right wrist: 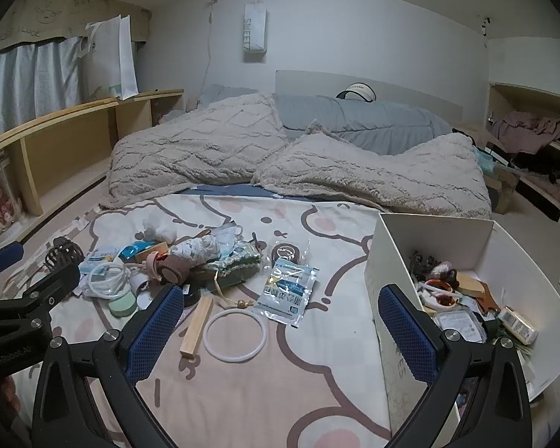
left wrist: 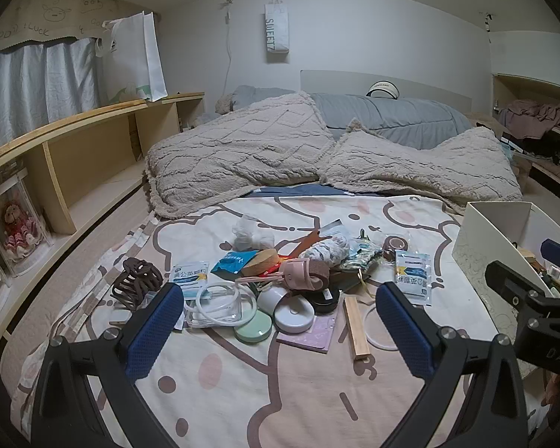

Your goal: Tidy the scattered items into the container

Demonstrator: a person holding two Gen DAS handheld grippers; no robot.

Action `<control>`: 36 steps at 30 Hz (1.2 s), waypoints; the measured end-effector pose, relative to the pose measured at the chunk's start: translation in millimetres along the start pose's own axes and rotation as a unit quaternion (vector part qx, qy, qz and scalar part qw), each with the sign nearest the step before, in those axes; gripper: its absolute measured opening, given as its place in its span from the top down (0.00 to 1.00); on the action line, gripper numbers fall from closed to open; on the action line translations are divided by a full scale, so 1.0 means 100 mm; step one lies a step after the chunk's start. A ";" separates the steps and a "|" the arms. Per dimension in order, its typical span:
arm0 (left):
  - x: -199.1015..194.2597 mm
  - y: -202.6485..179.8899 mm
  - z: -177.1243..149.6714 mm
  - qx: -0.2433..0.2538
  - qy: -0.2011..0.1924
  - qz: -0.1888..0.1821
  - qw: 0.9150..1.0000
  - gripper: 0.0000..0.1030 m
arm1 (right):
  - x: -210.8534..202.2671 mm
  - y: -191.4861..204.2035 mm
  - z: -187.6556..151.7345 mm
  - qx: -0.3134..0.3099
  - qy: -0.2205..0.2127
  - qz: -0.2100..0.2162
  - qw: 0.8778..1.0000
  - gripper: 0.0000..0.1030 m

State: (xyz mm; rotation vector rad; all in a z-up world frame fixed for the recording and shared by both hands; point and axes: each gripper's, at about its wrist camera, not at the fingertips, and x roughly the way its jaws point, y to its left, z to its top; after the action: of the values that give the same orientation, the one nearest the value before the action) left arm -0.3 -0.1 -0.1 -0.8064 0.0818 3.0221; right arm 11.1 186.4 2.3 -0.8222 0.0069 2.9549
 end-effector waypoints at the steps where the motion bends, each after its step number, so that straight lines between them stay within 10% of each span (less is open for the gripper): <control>1: 0.00 0.00 0.00 0.000 0.000 0.000 1.000 0.00 | 0.00 0.00 0.00 0.000 0.000 0.000 1.000 0.00; 36: -0.01 0.00 0.00 0.001 0.001 -0.002 1.000 0.00 | 0.00 0.01 -0.01 -0.004 0.003 -0.002 1.000 0.00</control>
State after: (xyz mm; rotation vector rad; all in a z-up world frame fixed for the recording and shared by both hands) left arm 0.6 0.2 0.0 -0.8072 0.0825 3.0180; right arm 12.1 185.1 1.2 -0.8319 -0.0053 2.9493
